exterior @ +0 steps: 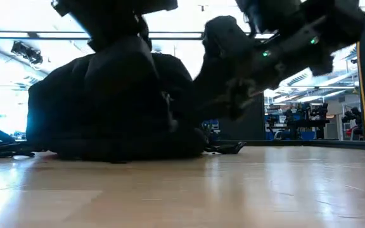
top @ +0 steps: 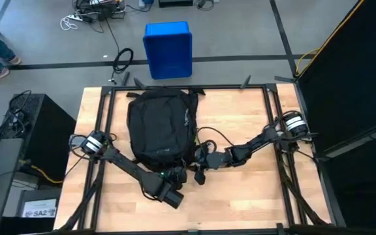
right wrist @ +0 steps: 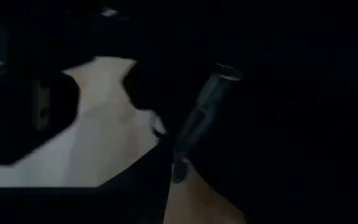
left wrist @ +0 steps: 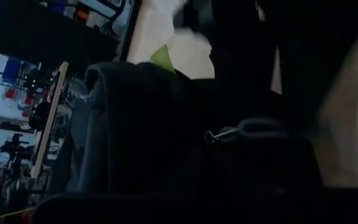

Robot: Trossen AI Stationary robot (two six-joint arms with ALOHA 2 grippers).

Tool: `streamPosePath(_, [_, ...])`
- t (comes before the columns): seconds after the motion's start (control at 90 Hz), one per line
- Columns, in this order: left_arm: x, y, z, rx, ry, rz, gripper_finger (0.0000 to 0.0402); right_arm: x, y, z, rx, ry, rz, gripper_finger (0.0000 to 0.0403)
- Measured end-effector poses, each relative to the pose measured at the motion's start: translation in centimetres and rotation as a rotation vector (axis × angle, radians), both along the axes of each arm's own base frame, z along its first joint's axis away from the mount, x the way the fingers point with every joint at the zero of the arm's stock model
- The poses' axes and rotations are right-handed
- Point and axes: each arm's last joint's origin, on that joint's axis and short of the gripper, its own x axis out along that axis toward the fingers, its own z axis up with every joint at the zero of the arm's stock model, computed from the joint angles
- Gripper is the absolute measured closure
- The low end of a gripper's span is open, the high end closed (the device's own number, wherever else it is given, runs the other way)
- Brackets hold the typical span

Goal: Unpack backpack
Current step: Close the backpack

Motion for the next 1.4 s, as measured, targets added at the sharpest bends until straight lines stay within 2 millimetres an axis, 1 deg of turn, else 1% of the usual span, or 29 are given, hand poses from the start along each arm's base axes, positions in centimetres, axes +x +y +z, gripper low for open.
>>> streamPosePath(0.111, [0.1, -0.1, 0.0, -0.017, -0.011, -0.002, 0.0401, 0.7, -0.1, -0.5, 0.030, -0.041, 0.051, 0.0258])
streamPosePath(0.256, [0.2, -0.1, -0.1, -0.018, -0.009, -0.002, 0.0401, 0.8, -0.2, -0.3, 0.033, -0.052, 0.069, 0.0250])
streamPosePath(0.333, [0.2, -0.1, -0.1, -0.018, -0.007, -0.002, 0.0401, 0.8, -0.2, -0.3, 0.027, -0.050, 0.072, 0.0255])
streamPosePath(0.389, [0.2, -0.1, -0.1, -0.019, -0.007, -0.003, 0.0401, 0.7, -0.2, -0.5, 0.015, -0.024, 0.082, 0.0270])
streamPosePath(0.433, [0.2, -0.1, -0.1, -0.018, -0.006, -0.003, 0.0401, 0.6, -0.2, -0.8, 0.002, 0.003, 0.094, 0.0291])
streamPosePath(0.478, [0.1, -0.1, -0.1, -0.017, -0.003, -0.003, 0.0401, 0.5, -0.2, -1.0, -0.008, 0.027, 0.111, 0.0318])
streamPosePath(0.544, [0.1, -0.1, -0.1, -0.018, 0.002, -0.005, 0.0401, 0.4, -0.2, -1.2, -0.018, 0.064, 0.122, 0.0370])
streamPosePath(0.578, [0.1, -0.2, -0.1, -0.022, 0.005, -0.006, 0.0401, 0.3, -0.2, -1.4, -0.022, 0.080, 0.124, 0.0385])
streamPosePath(0.722, [-0.2, -0.6, -0.2, -0.060, 0.061, -0.035, 0.0401, 0.1, -0.3, -1.3, -0.043, 0.110, 0.111, 0.0397])
streamPosePath(0.789, [-0.6, -1.0, -0.4, -0.091, 0.094, -0.051, 0.0401, -0.2, -0.3, -0.9, -0.058, 0.126, 0.097, 0.0400])
streamPosePath(0.867, [-1.3, -1.8, -0.5, -0.115, 0.143, -0.070, 0.0401, -0.8, -0.2, 0.2, -0.094, 0.149, 0.055, 0.0401])
streamPosePath(1.044, [-4.0, -3.7, -0.5, -0.119, 0.199, -0.070, 0.0401, -3.1, 0.5, 3.8, -0.226, 0.171, -0.088, 0.0402])
streamPosePath(1.178, [-6.3, -4.5, -0.2, -0.111, 0.255, -0.035, 0.0401, -5.0, 1.0, 5.8, -0.313, 0.179, -0.189, 0.0402])
streamPosePath(1.278, [-7.7, -4.6, 0.5, -0.096, 0.245, 0.008, 0.0401, -5.9, 1.1, 6.4, -0.324, 0.192, -0.227, 0.0402])
streamPosePath(1.4, [-7.9, -5.0, 1.3, -0.054, 0.144, -0.038, 0.0401, -5.8, 1.5, 6.5, -0.301, 0.174, -0.195, 0.0402])
